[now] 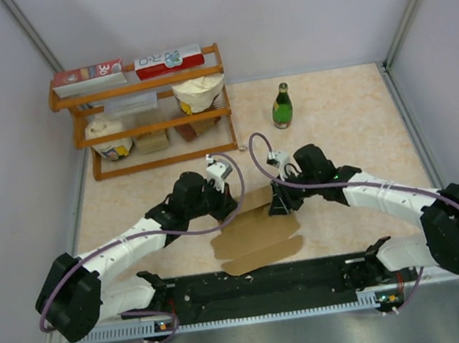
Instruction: Fold the paper box
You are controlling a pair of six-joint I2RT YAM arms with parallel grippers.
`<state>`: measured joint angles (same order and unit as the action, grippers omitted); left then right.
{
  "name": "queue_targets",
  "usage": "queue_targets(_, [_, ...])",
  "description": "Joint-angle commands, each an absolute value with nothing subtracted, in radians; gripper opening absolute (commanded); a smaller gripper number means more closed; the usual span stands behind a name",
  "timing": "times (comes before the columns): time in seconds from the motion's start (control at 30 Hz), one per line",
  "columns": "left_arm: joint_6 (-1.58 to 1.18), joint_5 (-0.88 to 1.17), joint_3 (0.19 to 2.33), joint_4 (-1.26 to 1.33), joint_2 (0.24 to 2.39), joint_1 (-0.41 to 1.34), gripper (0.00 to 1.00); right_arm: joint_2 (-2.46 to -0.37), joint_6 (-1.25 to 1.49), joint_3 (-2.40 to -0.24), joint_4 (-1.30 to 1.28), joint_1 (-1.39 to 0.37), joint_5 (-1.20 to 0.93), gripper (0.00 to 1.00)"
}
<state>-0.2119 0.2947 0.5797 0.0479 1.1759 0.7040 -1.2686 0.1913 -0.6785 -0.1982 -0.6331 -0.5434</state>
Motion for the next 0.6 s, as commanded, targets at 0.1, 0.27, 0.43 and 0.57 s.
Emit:
queue_targets(0.1, [-0.215,0.290,0.577,0.034,1.175,0.707,0.00,-1.284,0.193,-0.666,-0.092,-0.644,-0.597,0.34])
queue_targets(0.27, [-0.213,0.287,0.574,0.031,1.170,0.706,0.00,-1.212,0.187,-0.658,-0.110,-0.643,-0.598,0.37])
queue_targets(0.43, [-0.212,0.285,0.572,0.029,1.169,0.706,0.00,-1.109,0.184,-0.666,-0.144,-0.635,-0.585,0.40])
queue_targets(0.57, [-0.212,0.287,0.574,0.029,1.166,0.707,0.00,-1.013,0.196,-0.684,-0.198,-0.626,-0.479,0.42])
